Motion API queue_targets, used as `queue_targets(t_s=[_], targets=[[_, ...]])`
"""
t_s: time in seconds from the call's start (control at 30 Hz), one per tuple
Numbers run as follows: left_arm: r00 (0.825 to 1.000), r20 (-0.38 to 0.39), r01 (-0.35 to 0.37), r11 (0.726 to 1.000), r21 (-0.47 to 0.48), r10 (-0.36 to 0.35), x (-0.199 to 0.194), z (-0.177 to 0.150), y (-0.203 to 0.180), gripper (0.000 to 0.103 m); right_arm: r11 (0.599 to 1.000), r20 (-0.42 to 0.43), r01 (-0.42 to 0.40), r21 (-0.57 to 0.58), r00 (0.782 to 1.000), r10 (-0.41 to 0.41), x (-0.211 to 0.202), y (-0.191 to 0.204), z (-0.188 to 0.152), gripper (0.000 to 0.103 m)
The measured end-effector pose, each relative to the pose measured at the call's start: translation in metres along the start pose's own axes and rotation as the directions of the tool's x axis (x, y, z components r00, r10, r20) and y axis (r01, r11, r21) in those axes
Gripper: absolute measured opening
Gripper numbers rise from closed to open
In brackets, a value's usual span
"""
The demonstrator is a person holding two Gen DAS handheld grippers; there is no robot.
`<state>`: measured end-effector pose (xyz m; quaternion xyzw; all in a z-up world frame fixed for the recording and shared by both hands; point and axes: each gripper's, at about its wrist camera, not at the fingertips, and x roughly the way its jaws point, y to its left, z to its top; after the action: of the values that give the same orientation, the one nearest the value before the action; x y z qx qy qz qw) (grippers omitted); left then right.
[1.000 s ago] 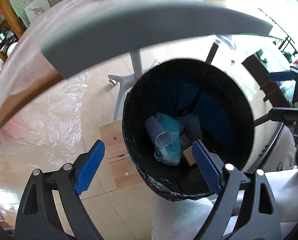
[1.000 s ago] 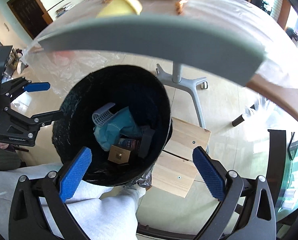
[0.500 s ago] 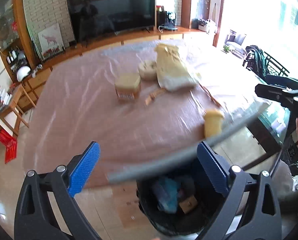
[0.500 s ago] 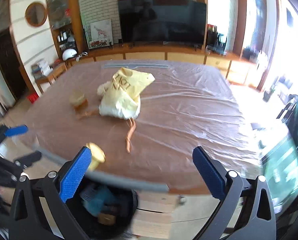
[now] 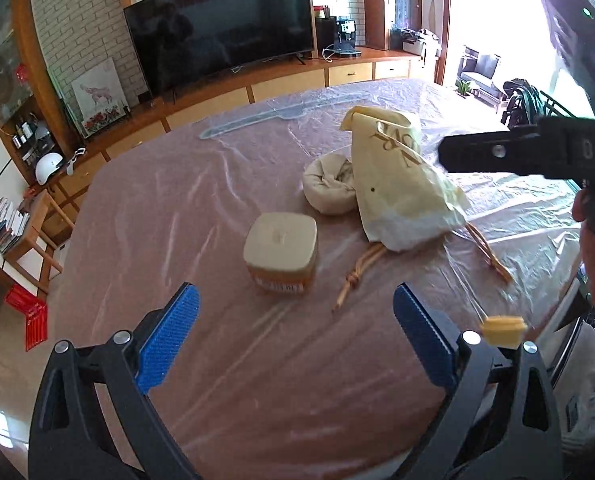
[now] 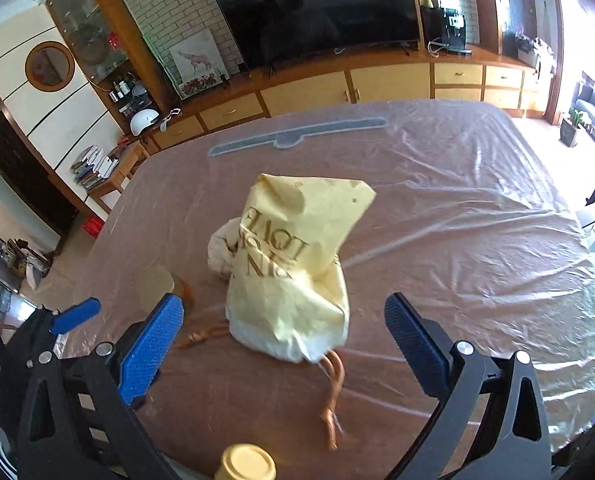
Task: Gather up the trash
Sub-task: 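Move the left tool to the cream jar while the right tool approaches the yellow bag, then grasp the cream jar with the left tool while the right tool grasps the yellow bag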
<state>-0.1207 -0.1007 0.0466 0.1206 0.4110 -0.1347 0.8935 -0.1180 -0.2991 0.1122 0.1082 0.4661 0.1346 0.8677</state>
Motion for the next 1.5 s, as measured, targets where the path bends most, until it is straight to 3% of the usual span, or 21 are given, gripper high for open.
queue_targets(t_s=[0.3, 0.57, 0.6, 0.67, 0.77, 0.97, 1.1, 1.5], targets=[[1.0, -0.008, 0.025, 0.999, 0.024, -0.025, 0.023, 0.013, 0.003, 0.097, 0.998, -0.038, 0.034, 0.051, 0.999, -0.032, 0.035, -0.001, 0.021, 0.099], [0.998, -0.027, 0.063, 0.997, 0.041, -0.062, 0.032, 0.011, 0.005, 0.078, 0.973, -0.061, -0.043, 0.228, 0.996, 0.058, 0.061, -0.02, 0.031, 0.099], [0.997, -0.029, 0.066, 0.997, 0.043, -0.064, 0.032, 0.009, 0.004, 0.072, 0.971, -0.067, -0.04, 0.237, 0.996, 0.057, 0.064, -0.022, 0.031, 0.097], [0.997, -0.036, 0.069, 0.997, 0.046, -0.068, 0.034, 0.007, 0.002, 0.064, 0.971, -0.076, -0.036, 0.235, 0.996, 0.055, 0.068, -0.022, 0.032, 0.081], [0.996, -0.043, 0.08, 0.996, 0.035, -0.079, 0.037, 0.008, 0.006, 0.048, 0.978, -0.077, -0.033, 0.206, 0.996, 0.05, 0.072, -0.019, 0.034, 0.068], [0.994, -0.033, 0.101, 0.995, 0.014, -0.1, 0.033, 0.004, 0.01, 0.048, 0.978, -0.03, -0.093, 0.188, 0.994, 0.101, 0.065, -0.021, 0.033, 0.059], [0.995, -0.016, 0.097, 0.995, -0.012, -0.097, 0.027, 0.003, 0.012, 0.048, 0.983, 0.006, -0.09, 0.157, 0.996, 0.09, 0.052, -0.023, 0.034, 0.059], [0.995, 0.029, 0.095, 0.994, -0.051, -0.094, 0.004, 0.001, 0.013, 0.048, 0.982, 0.103, -0.174, 0.073, 0.981, 0.166, -0.005, -0.026, 0.031, 0.059]])
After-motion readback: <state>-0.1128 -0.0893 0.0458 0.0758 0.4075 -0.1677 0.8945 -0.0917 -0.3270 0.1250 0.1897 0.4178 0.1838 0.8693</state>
